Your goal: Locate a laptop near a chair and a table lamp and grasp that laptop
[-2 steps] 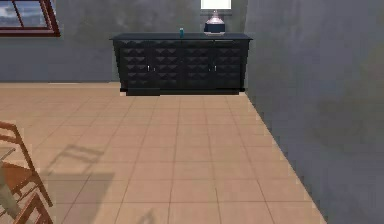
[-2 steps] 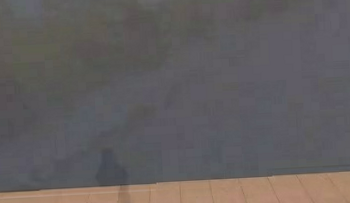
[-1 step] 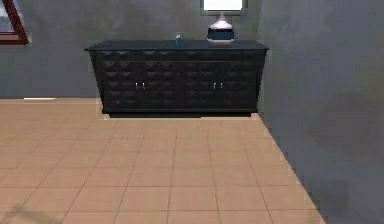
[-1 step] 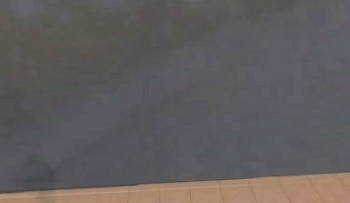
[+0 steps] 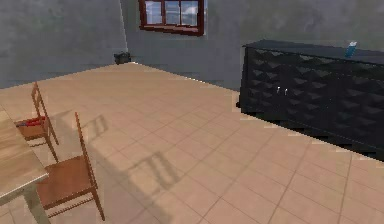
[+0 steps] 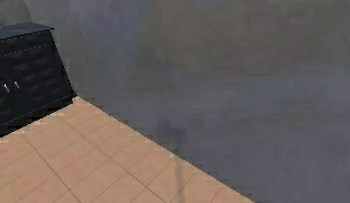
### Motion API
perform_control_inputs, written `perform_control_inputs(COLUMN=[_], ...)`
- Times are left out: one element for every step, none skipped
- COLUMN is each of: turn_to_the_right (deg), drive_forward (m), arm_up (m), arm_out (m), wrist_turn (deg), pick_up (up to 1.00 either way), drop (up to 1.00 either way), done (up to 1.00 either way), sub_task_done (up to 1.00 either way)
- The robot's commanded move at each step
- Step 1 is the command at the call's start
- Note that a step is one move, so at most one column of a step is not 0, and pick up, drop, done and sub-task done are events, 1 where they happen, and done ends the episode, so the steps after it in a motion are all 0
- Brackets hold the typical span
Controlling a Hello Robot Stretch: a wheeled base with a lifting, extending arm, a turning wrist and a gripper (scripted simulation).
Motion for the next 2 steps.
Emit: perform_control_inputs(turn_to_the_right=[-3.0,0.0], drive_forward=[0.0,1.0], arm_up=[0.0,0.0], arm_out=[0.0,0.0], wrist_turn=[0.0,0.0], pick_up=[0.0,0.0], drop=[0.0,0.0], done=[0.0,0.0], sub_task_done=[0.0,0.0])
